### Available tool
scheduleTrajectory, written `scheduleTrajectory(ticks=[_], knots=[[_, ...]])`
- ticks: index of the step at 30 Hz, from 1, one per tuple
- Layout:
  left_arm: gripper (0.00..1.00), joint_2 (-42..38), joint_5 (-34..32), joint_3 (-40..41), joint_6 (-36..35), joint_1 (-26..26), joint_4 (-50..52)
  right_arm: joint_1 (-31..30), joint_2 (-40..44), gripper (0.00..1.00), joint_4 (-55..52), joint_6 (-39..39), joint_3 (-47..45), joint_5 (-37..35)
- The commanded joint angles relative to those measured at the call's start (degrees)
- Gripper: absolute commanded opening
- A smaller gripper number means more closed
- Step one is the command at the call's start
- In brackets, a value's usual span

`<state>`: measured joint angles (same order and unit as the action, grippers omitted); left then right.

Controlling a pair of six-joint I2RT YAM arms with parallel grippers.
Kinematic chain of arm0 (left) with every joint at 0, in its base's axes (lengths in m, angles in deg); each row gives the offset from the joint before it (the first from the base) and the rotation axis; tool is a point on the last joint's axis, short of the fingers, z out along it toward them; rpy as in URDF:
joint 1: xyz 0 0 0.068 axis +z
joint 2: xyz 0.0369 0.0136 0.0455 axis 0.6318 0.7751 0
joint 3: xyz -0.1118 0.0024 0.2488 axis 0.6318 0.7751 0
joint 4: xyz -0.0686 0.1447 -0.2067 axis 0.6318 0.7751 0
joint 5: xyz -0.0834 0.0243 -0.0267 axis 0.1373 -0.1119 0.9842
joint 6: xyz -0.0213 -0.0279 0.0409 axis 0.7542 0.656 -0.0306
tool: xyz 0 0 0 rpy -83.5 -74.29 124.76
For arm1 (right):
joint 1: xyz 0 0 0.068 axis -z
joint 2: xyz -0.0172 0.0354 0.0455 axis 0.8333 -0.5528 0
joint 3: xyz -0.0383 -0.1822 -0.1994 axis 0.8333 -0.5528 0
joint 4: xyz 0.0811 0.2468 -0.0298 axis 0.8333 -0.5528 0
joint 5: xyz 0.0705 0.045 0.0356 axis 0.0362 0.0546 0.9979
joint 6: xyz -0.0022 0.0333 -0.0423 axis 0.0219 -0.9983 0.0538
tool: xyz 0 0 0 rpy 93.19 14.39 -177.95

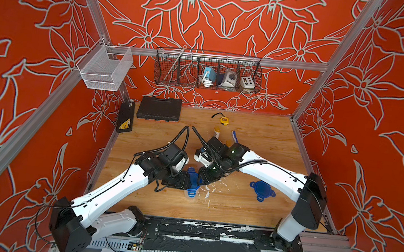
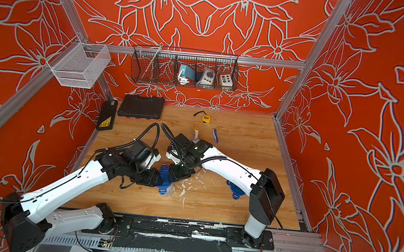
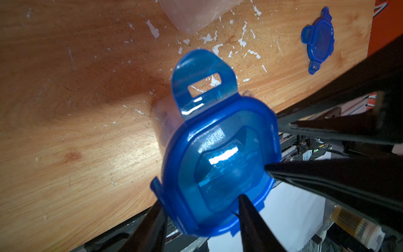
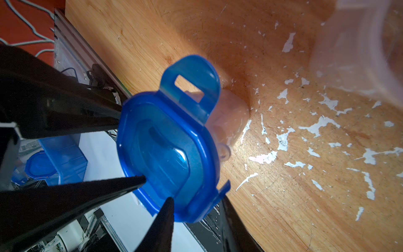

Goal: Pack away toiletry kits
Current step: Close the fastener on the container.

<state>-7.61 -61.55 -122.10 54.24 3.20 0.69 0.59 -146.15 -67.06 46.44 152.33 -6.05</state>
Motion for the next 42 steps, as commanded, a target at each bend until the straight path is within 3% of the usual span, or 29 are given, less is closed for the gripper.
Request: scheduleTrajectory(ticks=[1,10,24,38,42], knots=[[0.49,1.3,2.9,2.1,0.3,-0.5,-2.1,-1.1,-2.9,0.36,5.0,-0.3,-1.7,2.8],[0.49,1.2,4.9,2.9,1.9,-0.5,-4.5,-1.0,-0.3,0.46,13.8,-1.7,-5.1,6.5],[0.49,0.1,7.8,4.9,4.7,-0.4,-8.3,-0.7,3.2,0.44,22.7,-2.5,-10.0,10.0],[0.57,-0.1,6.6,3.6,6.1,-0.3,-7.2,1.2,4.1,0.48,22.0,-2.2,-10.6,9.3],[0.64,-0.6,5.8,3.4,6.0,0.4,-5.1,1.8,4.4,0.51,21.9,-1.5,-9.3,9.2]])
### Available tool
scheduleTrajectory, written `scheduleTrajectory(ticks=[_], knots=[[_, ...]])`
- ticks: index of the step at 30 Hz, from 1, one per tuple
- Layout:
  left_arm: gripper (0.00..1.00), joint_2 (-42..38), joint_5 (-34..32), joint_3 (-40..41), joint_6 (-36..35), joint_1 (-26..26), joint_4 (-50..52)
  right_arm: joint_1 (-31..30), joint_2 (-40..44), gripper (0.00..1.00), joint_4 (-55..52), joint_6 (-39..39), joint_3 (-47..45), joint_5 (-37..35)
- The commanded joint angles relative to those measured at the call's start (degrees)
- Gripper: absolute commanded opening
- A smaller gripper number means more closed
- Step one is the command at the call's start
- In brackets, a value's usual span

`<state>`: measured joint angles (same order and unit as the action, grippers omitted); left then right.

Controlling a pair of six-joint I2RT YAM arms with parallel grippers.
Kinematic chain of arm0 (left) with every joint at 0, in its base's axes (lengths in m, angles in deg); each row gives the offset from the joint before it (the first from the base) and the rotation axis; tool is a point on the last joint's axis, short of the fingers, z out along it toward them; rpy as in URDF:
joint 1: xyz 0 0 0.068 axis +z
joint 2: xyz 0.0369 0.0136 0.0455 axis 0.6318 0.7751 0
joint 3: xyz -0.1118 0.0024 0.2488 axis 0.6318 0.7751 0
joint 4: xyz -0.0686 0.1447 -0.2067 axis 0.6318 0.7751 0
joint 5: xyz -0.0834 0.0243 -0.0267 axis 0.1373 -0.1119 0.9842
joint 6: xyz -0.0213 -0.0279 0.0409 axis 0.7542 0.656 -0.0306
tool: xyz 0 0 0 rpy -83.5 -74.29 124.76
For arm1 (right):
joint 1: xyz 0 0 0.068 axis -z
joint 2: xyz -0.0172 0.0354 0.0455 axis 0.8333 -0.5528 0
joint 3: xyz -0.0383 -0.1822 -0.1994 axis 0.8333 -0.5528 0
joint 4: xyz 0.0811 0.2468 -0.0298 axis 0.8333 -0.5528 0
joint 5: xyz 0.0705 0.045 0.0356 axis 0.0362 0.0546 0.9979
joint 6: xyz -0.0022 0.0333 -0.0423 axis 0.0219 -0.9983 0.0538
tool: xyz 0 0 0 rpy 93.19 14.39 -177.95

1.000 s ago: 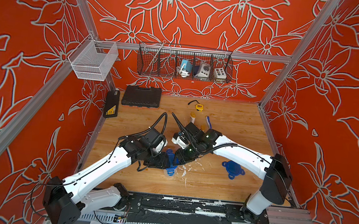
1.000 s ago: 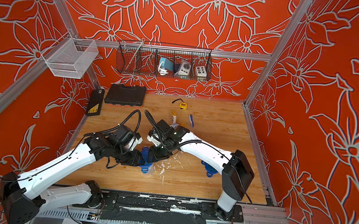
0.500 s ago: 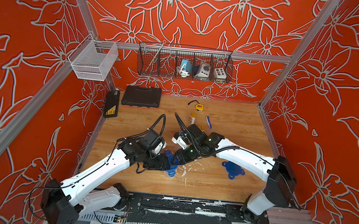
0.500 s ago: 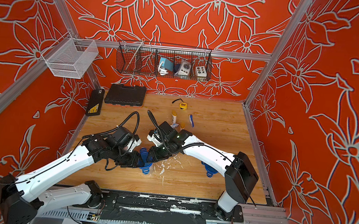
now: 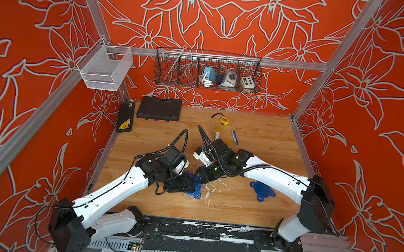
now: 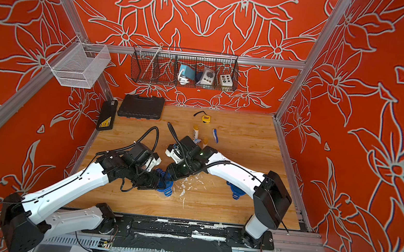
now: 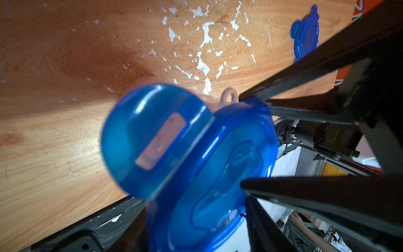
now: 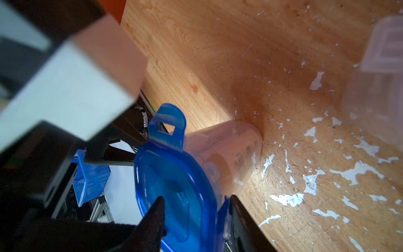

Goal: Pack away toiletry kits
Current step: Close the fastener on the container.

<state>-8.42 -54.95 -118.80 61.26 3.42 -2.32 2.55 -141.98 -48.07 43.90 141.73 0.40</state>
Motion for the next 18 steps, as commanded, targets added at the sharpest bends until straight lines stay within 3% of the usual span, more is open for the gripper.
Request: scheduleTrajectory(ticks=[1,7,11,14,18], knots=[[0.67,0.0,-1.0,0.0,-1.1,0.4,-1.7,-0.2,-0.1,0.52,2.0,1.6,2.1,2.5],[0.80,-1.2,-1.5,-0.7,-2.0,2.2,0.9,-0.2,-1.1,0.62,-1.7,4.8,5.7,1.0],[0.98,-2.1,-3.0,-1.5,-3.4,4.0,3.6,0.3,-1.5,0.84,-3.9,5.7,7.7,-1.1],[0.99,-2.9,-2.6,-2.1,-4.8,6.5,5.1,1.2,-1.1,0.95,-5.9,6.5,8.4,-3.5],[0.98,-3.2,0.2,-4.6,-8.2,12.1,7.2,2.7,1.8,0.98,-13.4,10.1,9.7,-8.8]])
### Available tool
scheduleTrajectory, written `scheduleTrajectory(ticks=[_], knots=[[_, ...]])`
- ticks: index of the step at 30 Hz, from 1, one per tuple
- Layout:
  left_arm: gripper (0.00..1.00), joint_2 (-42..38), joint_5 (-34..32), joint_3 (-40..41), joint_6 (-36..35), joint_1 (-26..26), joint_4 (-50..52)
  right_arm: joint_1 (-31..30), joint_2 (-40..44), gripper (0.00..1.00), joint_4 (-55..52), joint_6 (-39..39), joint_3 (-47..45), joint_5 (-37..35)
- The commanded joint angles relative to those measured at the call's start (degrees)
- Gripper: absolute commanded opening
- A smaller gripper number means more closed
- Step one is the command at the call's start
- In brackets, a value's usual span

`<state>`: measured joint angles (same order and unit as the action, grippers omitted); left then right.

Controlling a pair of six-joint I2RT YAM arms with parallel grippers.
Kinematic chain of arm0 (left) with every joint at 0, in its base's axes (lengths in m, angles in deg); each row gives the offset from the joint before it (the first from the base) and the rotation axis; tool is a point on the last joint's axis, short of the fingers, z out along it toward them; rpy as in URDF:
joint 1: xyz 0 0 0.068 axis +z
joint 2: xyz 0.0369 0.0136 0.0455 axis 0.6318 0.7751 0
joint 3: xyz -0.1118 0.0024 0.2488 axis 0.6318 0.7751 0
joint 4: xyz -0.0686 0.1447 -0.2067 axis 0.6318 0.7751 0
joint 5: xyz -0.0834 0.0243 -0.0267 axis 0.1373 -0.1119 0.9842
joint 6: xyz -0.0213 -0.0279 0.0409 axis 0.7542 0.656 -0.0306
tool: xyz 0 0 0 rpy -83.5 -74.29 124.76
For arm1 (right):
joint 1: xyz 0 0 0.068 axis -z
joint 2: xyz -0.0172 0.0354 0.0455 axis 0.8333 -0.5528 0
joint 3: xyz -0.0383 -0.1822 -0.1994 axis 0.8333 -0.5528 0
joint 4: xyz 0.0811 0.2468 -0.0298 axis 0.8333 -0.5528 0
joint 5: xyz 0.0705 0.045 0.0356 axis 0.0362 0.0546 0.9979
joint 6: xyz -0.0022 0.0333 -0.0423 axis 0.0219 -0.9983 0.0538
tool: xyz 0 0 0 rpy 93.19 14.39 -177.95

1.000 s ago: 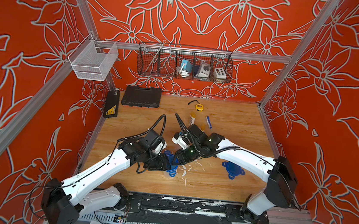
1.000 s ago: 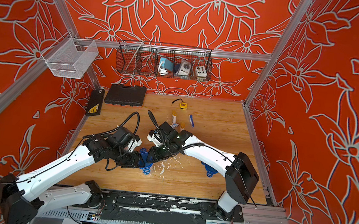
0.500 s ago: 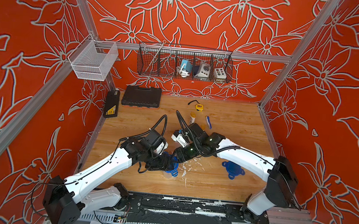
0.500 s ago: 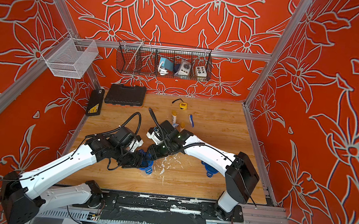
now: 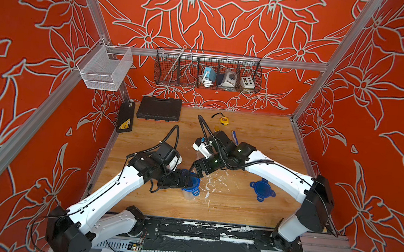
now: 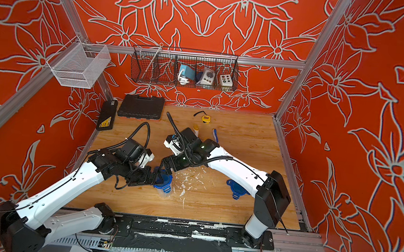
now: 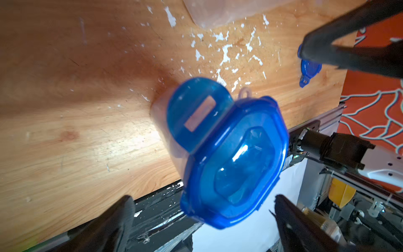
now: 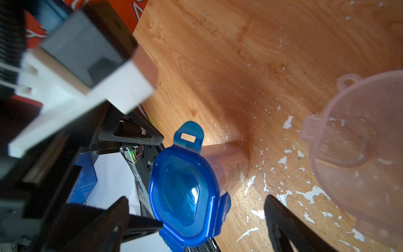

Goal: Pack away toiletry kits
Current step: Close the fastener on the container.

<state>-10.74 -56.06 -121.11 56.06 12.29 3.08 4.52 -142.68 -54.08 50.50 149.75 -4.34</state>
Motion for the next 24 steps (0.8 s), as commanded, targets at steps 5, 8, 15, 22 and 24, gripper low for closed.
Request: scheduleTrajectory(ticks=[5,8,15,22,24], knots=[[0.90,1.0,3.6,-2.1,-0.7,5.3,-6.5,-0.4,11.4,0.98,-15.0,5.1,-2.7,-11.7],[0.83,5.5,-1.1,-5.3,-1.1,5.3,-9.3,-2.3,14.9,0.98,-15.3,4.3,-6.1,-13.4],[0.80,14.3,-10.4,-11.6,-3.8,5.2,-8.1,-8.9,11.5,0.98,-13.0,3.8,-6.2,-15.5],[0.75,14.7,-13.6,-9.1,-3.8,5.2,-8.5,-11.7,5.0,0.98,-10.4,3.8,-5.8,-14.9],[0.75,14.6,-13.1,-8.3,-3.2,5.2,-9.0,-11.9,4.7,0.98,-9.0,3.4,-6.0,-14.3]])
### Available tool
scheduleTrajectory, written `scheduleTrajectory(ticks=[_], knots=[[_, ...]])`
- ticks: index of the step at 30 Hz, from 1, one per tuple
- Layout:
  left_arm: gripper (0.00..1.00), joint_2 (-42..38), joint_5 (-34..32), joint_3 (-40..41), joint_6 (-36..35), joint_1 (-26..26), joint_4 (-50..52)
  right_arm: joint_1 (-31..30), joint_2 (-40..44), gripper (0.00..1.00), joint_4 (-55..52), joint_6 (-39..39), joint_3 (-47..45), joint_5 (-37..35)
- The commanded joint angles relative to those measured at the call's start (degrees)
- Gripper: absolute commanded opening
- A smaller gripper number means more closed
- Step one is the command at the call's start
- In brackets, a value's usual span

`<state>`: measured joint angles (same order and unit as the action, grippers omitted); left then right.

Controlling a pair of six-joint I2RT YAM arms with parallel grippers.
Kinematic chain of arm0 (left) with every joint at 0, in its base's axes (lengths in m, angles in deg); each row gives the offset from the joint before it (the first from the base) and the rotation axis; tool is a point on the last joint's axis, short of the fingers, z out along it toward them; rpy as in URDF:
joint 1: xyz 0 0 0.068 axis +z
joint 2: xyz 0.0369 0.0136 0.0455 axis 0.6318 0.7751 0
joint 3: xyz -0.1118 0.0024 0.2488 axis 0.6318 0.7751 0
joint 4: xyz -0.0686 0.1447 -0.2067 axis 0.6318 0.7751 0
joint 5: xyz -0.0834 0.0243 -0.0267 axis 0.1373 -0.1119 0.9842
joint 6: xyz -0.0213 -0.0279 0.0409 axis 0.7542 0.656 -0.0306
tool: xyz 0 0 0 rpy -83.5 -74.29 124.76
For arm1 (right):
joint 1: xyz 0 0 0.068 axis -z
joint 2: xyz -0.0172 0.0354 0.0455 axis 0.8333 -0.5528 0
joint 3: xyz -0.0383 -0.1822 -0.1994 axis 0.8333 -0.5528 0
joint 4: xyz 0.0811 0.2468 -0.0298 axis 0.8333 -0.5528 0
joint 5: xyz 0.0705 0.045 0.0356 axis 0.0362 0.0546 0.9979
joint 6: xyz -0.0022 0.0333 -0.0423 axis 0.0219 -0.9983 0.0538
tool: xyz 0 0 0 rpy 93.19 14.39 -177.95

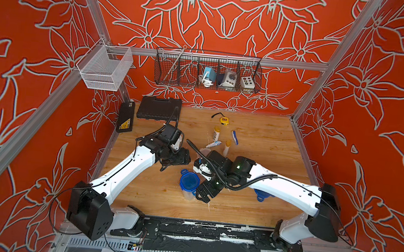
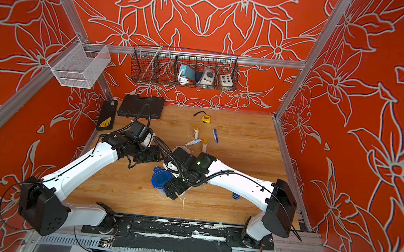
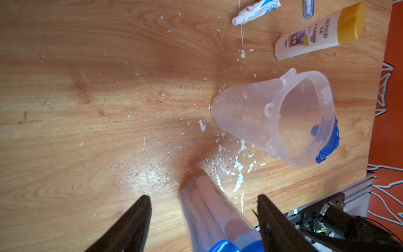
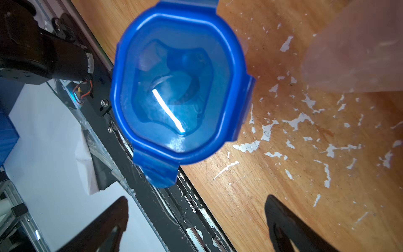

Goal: Pack away toiletry kits
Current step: Close the fastener on the container.

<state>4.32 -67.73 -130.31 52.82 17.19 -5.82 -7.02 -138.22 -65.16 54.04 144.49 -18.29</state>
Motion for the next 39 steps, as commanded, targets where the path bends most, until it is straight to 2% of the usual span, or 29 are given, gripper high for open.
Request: scheduleTrajectory(ticks=[1,10,16,24,39], knots=[[0.75,-0.4,-1.3,1.4,0.1,0.3,-0.3,-0.3,-0.1,0.98,2.3,-0.2,-0.7,-0.3],[0.72,-2.1,-1.3,4.9,-0.1,0.3,-0.4,0.2,-2.0,0.98,-0.3,0.9,0.2,-4.4],[0.72,-3.3,-1.3,5.3,0.2,0.3,0.4,4.0,-0.4,0.98,3.0,-0.5,-3.6,-2.0],[0.71,-6.0,-1.1,8.1,0.8,0.3,1.4,7.0,0.6,0.98,4.2,-0.8,-4.3,-0.4],[0.70,-10.7,-1.2,9.6,3.8,0.3,4.8,9.0,-0.6,0.98,4.5,1.1,-2.6,0.2]])
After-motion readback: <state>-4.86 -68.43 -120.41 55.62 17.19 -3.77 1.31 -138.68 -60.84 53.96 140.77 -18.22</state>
